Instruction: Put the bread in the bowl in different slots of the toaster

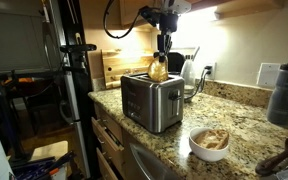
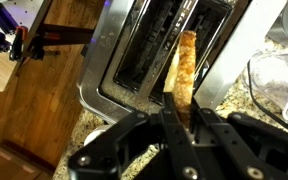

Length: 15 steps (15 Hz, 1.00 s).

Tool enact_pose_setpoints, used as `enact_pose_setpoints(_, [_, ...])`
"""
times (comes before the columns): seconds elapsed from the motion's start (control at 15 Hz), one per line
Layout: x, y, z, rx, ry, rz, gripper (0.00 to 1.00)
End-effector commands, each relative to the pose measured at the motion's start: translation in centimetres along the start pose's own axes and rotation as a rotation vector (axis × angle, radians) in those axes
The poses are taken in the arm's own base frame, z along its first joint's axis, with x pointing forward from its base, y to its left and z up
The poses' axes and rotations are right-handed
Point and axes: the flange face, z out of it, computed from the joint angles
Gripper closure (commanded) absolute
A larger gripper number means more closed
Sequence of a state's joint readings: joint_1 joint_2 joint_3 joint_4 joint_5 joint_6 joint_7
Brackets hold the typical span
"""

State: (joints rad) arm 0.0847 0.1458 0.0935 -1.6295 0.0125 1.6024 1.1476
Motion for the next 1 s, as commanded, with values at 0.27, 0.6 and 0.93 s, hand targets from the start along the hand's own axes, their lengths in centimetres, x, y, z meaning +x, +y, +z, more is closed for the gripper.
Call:
enact_pose_setpoints(0.27, [-0.5, -1.4, -2.3, 0.004, 0.016, 0.056, 0.9])
enact_pose_setpoints(0.6, [-0.6, -2.2, -2.4, 0.008, 0.015, 0.064, 0.9])
enact_pose_setpoints(0.93, [-1.3, -2.0, -2.4, -0.008, 0.024, 0.099, 0.9])
